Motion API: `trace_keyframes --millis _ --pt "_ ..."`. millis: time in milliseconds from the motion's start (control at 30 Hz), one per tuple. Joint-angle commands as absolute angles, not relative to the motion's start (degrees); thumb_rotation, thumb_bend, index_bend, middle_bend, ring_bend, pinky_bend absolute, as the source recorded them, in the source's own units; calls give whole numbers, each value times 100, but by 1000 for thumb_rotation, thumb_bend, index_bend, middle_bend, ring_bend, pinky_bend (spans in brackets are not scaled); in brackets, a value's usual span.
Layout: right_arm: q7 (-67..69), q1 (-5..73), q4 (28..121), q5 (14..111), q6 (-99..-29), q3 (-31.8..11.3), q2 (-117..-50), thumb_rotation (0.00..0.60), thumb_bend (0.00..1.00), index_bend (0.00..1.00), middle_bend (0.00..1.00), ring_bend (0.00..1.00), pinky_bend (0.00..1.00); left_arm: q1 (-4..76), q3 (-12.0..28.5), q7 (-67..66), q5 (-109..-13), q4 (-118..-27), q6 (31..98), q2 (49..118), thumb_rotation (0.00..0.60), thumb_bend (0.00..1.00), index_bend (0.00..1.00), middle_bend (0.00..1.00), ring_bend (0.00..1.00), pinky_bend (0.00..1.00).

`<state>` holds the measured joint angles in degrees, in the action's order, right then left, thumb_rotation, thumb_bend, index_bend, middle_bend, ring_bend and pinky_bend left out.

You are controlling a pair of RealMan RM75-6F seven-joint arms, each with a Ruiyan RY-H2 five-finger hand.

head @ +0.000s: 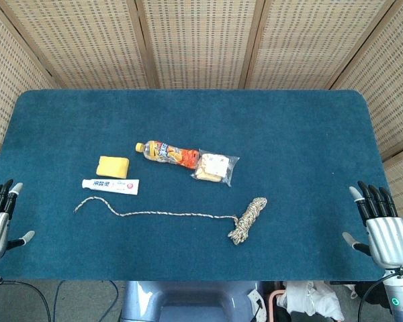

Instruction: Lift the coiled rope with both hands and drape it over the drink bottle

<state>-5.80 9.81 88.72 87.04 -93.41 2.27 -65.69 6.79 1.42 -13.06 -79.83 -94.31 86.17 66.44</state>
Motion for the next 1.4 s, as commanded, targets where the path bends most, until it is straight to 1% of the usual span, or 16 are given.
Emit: trace_keyframes --millis 33,133,333,400,500,567,733,867,1000,1067,1133,1200,1300,1400 --pt "-505 959 8825 8693 -9235 181 -6579 600 0 0 0 0 0 669 141 -1328 -8018 -9414 8615 6663 600 0 0 0 0 0" --pt "-308 993 8739 8821 -9150 152 -6615 600 0 0 0 0 0 660 143 -1339 -8042 -9410 8600 6677 600 0 0 0 0 0" --pt "-82 1403 8363 9399 -8764 131 -6715 600 0 0 0 0 0 652 165 -1362 -8085 -9393 8603 6699 600 0 0 0 0 0" --pt "-96 1679 8306 9604 -8377 158 -6666 600 0 0 0 0 0 656 174 -1373 -8080 -9393 8578 6703 600 0 0 0 0 0" --pt "69 2411 8183 10063 -7429 214 -6705 600 0 0 0 0 8 685 226 -1455 -8027 -9379 8532 6734 600 0 0 0 0 0" --pt "284 2771 7997 10207 -6972 223 -6826 600 0 0 0 0 15 695 243 -1511 -7996 -9367 8500 6763 600 0 0 0 0 0" --pt "503 3352 7454 10477 -6351 254 -7255 600 0 1 0 0 21 736 298 -1614 -7869 -9322 8381 6832 600 0 0 0 0 0" --pt "480 3666 7162 10570 -5981 287 -7519 600 0 32 0 0 21 771 347 -1667 -7772 -9281 8297 6870 600 0 0 0 0 0" --pt "413 3935 6903 10703 -5738 359 -7723 600 0 84 15 0 33 803 372 -1702 -7680 -9230 8199 6907 600 0 0 0 0 0" --pt "414 4007 6835 10748 -5719 394 -7769 600 10 113 42 0 41 813 385 -1711 -7653 -9217 8173 6917 600 0 0 0 0 0" --pt "403 4087 6757 10825 -5728 432 -7819 600 37 144 71 0 50 819 392 -1723 -7634 -9206 8156 6928 600 0 0 0 0 0" --pt "368 4200 6649 10946 -5700 492 -7890 600 90 182 102 2 74 826 395 -1730 -7624 -9197 8137 6937 600 0 0 0 0 0" --pt "374 4329 6506 11058 -5674 582 -7990 600 154 204 125 10 94 831 405 -1735 -7614 -9195 8128 6943 600 0 0 0 0 0" --pt "403 4378 6408 11093 -5709 634 -8069 600 179 213 137 18 103 827 403 -1732 -7615 -9193 8129 6945 600 0 0 0 0 0"
